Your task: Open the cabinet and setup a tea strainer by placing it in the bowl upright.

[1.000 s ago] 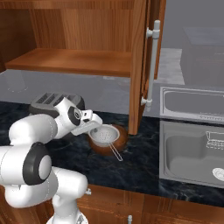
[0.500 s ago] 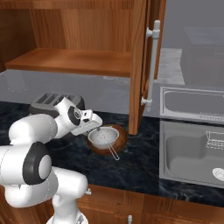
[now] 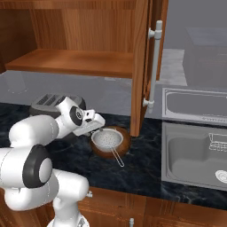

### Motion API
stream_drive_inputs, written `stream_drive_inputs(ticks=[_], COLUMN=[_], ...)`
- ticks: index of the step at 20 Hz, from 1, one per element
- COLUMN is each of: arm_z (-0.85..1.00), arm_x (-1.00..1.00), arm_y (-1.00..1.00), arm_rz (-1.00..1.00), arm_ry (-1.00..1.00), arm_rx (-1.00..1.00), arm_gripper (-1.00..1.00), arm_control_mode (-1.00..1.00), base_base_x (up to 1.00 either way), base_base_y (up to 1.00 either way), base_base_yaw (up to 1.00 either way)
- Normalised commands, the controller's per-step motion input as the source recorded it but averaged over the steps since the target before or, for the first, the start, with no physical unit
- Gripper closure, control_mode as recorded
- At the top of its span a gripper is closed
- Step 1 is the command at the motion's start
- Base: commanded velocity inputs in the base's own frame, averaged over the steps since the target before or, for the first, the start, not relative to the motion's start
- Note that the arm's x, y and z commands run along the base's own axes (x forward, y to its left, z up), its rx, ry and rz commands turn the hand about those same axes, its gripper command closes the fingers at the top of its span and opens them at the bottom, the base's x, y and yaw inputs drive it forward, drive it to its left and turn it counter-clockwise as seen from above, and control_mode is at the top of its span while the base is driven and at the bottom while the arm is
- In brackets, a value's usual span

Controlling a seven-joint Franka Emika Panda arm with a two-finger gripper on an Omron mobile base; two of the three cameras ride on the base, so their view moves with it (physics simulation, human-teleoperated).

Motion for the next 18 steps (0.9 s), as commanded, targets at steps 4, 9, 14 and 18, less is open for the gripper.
stream_drive_inputs(ticks=[4, 9, 14, 18], arm_z=[0.41, 0.19, 0.36, 0.39], arm_x=[-0.08, -0.30, -0.32, -0.40], arm_y=[0.00, 0.21, 0.06, 0.00], arm_rz=[0.00, 0.00, -0.02, -0.07], arm_ry=[0.06, 0.04, 0.08, 0.14], arm_rx=[0.00, 0.00, 0.05, 0.22], arm_gripper=[-1.00, -1.00, -1.00, -1.00], arm_control_mode=[-1.00, -1.00, -1.00, -1.00], base_base_x=[0.00, 0.00, 0.00, 0.00], base_base_y=[0.00, 0.00, 0.00, 0.00], base_base_yaw=[0.00, 0.00, 0.00, 0.00])
